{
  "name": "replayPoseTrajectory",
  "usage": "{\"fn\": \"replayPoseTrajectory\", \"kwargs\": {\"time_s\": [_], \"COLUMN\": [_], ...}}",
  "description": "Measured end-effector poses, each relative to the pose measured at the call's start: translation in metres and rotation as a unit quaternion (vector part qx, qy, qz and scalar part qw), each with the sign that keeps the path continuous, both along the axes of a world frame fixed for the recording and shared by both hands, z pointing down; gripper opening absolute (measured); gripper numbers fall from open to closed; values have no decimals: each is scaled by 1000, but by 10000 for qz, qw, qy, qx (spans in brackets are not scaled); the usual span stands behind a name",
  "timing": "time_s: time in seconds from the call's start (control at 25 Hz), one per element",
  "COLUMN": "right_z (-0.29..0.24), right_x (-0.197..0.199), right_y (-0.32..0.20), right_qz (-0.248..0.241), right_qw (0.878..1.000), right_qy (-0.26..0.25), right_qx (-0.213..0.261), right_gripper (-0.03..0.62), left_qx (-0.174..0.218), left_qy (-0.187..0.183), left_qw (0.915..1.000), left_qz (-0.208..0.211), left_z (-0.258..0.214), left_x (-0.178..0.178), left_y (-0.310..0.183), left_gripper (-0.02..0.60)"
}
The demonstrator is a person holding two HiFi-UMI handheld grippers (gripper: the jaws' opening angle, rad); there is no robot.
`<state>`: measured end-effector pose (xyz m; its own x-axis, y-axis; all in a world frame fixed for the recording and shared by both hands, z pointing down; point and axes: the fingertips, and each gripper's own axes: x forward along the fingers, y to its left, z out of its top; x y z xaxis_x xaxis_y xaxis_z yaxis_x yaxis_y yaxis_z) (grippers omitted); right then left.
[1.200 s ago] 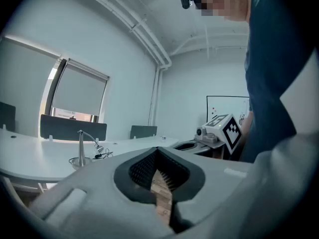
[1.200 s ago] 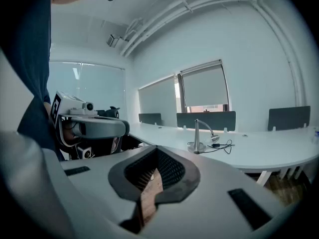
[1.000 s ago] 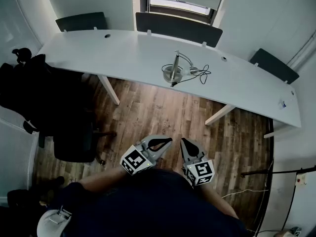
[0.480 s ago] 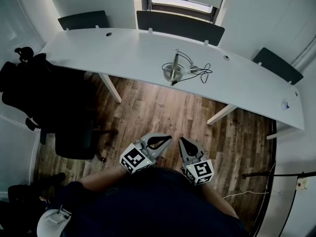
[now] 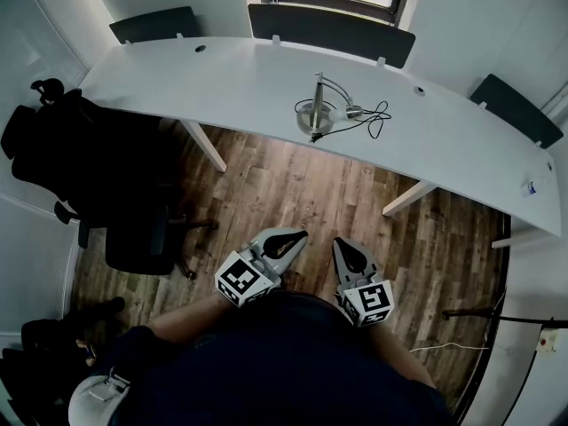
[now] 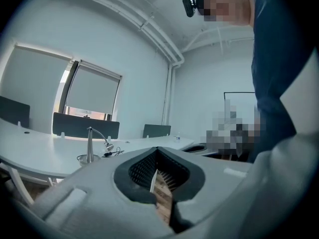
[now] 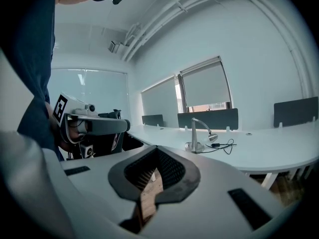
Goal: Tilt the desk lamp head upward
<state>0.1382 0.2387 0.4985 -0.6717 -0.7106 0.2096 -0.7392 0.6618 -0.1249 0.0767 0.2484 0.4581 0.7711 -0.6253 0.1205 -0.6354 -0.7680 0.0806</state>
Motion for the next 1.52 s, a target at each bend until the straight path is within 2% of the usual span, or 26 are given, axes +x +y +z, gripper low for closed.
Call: {"fn": "replayPoseTrajectory", "kwargs": {"time_s": [0.24, 0.64, 0.88, 1.08, 1.32, 1.52], "right_z": [1, -3, -7, 0, 15, 20], "right_x": [-6, -47, -61, -63, -49, -43], "right_y": [-64, -221, -297, -336, -375, -397], "right_qz": [125, 656, 947, 930, 950, 960], "right_qw": [9996, 9954, 9913, 9918, 9915, 9910], "right_qy": [244, 693, 900, 866, 881, 930], "right_qx": [84, -9, 135, 161, 70, 115], "right_gripper": [8, 8, 8, 8, 8, 9], "left_qx": [80, 186, 247, 114, -26, -102], "left_qy": [28, 14, -53, 28, -157, -360], "left_qw": [9998, 9971, 9939, 9961, 9986, 9986], "left_qz": [195, 731, 1077, 875, 498, 376], "left_z": [8, 3, 7, 13, 35, 55], "left_x": [-6, -49, -64, -61, -59, -55], "left_y": [-64, -234, -312, -354, -395, -419], "left_gripper": [6, 6, 6, 6, 6, 6]}}
